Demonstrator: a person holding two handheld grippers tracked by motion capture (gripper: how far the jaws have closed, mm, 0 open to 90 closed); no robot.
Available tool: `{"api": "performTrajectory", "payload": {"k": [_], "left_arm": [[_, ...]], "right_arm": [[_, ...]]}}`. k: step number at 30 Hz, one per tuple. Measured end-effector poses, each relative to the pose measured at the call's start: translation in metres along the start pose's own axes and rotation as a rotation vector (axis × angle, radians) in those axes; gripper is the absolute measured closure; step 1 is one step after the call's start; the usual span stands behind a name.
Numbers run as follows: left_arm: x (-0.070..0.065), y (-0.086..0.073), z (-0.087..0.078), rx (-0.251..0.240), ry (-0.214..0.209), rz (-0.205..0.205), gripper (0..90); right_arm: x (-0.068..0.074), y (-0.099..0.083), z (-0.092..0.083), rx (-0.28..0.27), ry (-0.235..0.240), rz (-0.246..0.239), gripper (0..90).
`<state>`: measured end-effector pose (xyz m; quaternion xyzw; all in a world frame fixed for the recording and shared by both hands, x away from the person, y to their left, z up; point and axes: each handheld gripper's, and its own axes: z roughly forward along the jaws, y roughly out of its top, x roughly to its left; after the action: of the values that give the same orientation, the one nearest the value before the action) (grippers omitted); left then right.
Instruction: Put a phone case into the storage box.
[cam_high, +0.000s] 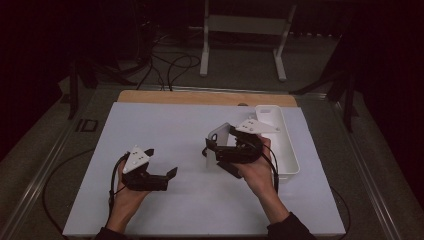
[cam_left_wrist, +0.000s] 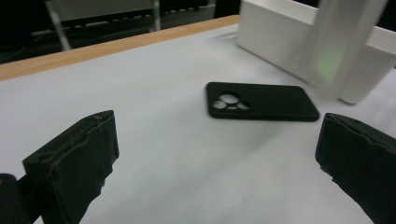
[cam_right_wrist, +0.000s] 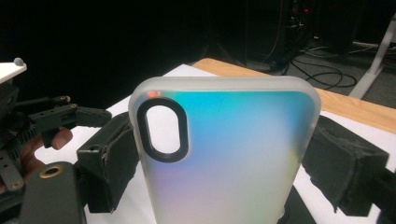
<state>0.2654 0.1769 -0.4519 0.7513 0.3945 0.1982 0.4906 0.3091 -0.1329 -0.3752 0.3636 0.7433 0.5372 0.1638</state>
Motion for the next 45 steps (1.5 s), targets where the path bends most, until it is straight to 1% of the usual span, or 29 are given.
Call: {"api": "performTrajectory", "payload": {"k": [4,6,8,12,13,14,15,18,19,20,21,22,23,24,25,27,28,29,32,33,34,35,36,37,40,42,43,44,45], "left_arm": [[0.009,-0.006,-0.006,-0.008,0.026,-0.023,0.1],[0.012,-0.009,-0.009,-0.009,0.035,-0.025,0.1],[0.014,-0.012,-0.011,-0.007,0.050,-0.022,0.1],[0.017,-0.016,-0.014,-0.005,0.059,-0.022,0.1],[0.019,-0.020,-0.016,-0.004,0.070,-0.016,0.1],[0.019,-0.020,-0.016,-0.004,0.070,-0.016,0.1],[0.021,-0.023,-0.018,-0.007,0.075,-0.011,0.0],[0.022,-0.027,-0.021,-0.011,0.078,-0.011,0.0],[0.024,-0.030,-0.023,-0.012,0.092,-0.010,0.0],[0.024,-0.030,-0.023,-0.012,0.092,-0.010,0.0],[0.026,-0.033,-0.026,-0.023,0.098,-0.010,0.0],[0.026,-0.033,-0.026,-0.023,0.098,-0.010,0.0],[0.027,-0.036,-0.029,-0.039,0.105,-0.016,0.0],[0.027,-0.036,-0.029,-0.039,0.105,-0.016,0.0],[0.028,-0.039,-0.032,-0.055,0.105,-0.017,0.0],[0.029,-0.042,-0.035,-0.064,0.102,-0.016,0.0],[0.029,-0.042,-0.035,-0.064,0.102,-0.016,0.0],[0.029,-0.045,-0.037,-0.057,0.110,-0.006,0.0],[0.030,-0.048,-0.039,-0.059,0.108,-0.001,0.0],[0.030,-0.051,-0.042,-0.069,0.100,0.003,0.0],[0.030,-0.051,-0.042,-0.069,0.100,0.003,0.0],[0.031,-0.053,-0.044,-0.075,0.097,0.008,0.0],[0.031,-0.053,-0.044,-0.075,0.097,0.008,0.0],[0.031,-0.055,-0.046,-0.079,0.095,0.008,0.0],[0.031,-0.055,-0.046,-0.079,0.095,0.008,0.0],[0.032,-0.058,-0.046,-0.077,0.095,0.003,0.0],[0.032,-0.060,-0.047,-0.075,0.088,0.007,0.0],[0.032,-0.060,-0.046,-0.075,0.085,0.008,0.0],[0.032,-0.060,-0.046,-0.075,0.086,0.010,0.0]], "right_arm": [[-0.003,0.003,0.000,-0.002,-0.002,-0.001,16.6],[-0.004,0.004,0.000,-0.004,-0.003,0.009,16.6],[-0.006,0.005,0.000,-0.004,-0.008,0.011,16.6],[-0.011,0.008,0.000,-0.005,-0.019,0.014,16.6],[-0.015,0.011,-0.001,-0.010,-0.027,0.021,16.6],[-0.015,0.011,-0.001,-0.010,-0.027,0.021,16.6],[-0.019,0.014,-0.002,-0.013,-0.034,0.021,16.6],[-0.023,0.016,-0.002,-0.012,-0.049,0.024,16.6],[-0.025,0.016,-0.002,-0.012,-0.054,0.025,16.6],[-0.025,0.016,-0.002,-0.012,-0.054,0.025,16.6],[-0.027,0.017,-0.003,-0.012,-0.061,0.024,16.6],[-0.027,0.017,-0.003,-0.012,-0.061,0.024,16.6],[-0.031,0.018,-0.003,-0.012,-0.071,0.022,16.6],[-0.031,0.018,-0.002,-0.014,-0.074,0.023,16.6],[-0.033,0.019,-0.002,-0.012,-0.080,0.024,16.6],[-0.036,0.020,-0.001,-0.010,-0.092,0.019,16.6],[-0.036,0.020,-0.001,-0.010,-0.092,0.019,16.6],[-0.039,0.021,0.001,-0.008,-0.102,0.021,16.6],[-0.042,0.022,0.002,-0.007,-0.111,0.022,16.6],[-0.045,0.024,0.002,-0.008,-0.120,0.025,16.6],[-0.045,0.024,0.002,-0.008,-0.120,0.025,16.6],[-0.048,0.026,0.002,-0.009,-0.130,0.026,16.5],[-0.048,0.026,0.002,-0.009,-0.130,0.026,16.5],[-0.052,0.028,0.003,-0.008,-0.144,0.017,16.6],[-0.053,0.029,0.003,-0.006,-0.149,0.015,16.6],[-0.053,0.029,0.003,-0.006,-0.149,0.015,16.6],[-0.059,0.032,0.004,-0.005,-0.166,0.011,16.6],[-0.063,0.034,0.004,-0.003,-0.179,0.009,16.6],[-0.064,0.035,0.004,-0.003,-0.183,0.010,16.6]]}}
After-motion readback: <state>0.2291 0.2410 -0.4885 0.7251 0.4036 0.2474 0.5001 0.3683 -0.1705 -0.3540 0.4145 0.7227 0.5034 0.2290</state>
